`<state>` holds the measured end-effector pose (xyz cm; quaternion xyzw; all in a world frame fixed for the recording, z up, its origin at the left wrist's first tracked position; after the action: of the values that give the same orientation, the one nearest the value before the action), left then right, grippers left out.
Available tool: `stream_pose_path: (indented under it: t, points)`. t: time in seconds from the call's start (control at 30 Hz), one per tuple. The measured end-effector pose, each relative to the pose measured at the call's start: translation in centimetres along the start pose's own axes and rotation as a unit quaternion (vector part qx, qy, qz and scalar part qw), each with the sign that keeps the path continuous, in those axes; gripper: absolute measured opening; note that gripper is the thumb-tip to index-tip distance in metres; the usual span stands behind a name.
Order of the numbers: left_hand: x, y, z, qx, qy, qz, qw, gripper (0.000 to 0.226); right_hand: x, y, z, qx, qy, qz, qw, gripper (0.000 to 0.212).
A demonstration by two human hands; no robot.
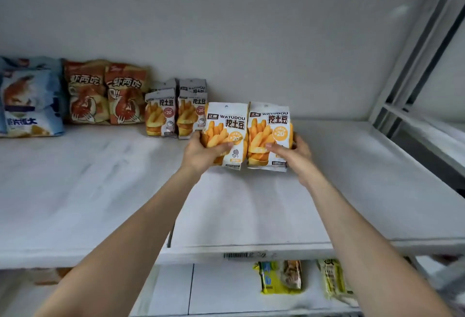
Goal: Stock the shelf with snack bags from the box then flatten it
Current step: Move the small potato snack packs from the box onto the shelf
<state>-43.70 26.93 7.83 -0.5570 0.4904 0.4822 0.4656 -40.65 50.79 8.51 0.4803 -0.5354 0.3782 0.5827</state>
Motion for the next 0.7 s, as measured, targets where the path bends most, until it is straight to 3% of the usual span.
stream_pose_path:
  t: [0.33, 0.47, 0.6, 0.7]
  points:
    - [3.4, 13.0, 5.2, -0.031, -0.026, 0.033, 0.999, 0.069, -5.2, 14.1, 0.0, 0.038, -0.049, -0.043, 0.997, 0.055]
    - [3.9, 17.4, 6.4, -0.038, -0.039, 0.043, 0.998, 0.086, -7.3, 19.0, 0.5, 0.046, -0.034, -0.040, 0.998, 0.057]
    - [3.5, 20.7, 7.5, -0.070, -0.024, 0.065, 0.995, 0.065, -9.1, 22.8, 1.1, 0.053, -0.019, -0.040, 0.998, 0.059]
    - [3.3, 22.7, 8.1, -0.086, -0.021, 0.097, 0.991, 0.073, -9.6, 25.2, 1.7, 0.067, -0.013, -0.042, 0.997, 0.055]
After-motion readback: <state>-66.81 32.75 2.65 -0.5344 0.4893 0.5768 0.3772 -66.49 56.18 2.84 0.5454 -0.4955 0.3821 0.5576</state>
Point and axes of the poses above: each hand's wrist, its own y-axis towards the middle knuckle, its own z-axis out of the palm, x = y × z, the point moved 5 cm from there along y, towards the middle knuckle, and after that the axes turned 6 degrees about -z, right-handed, at the moved point
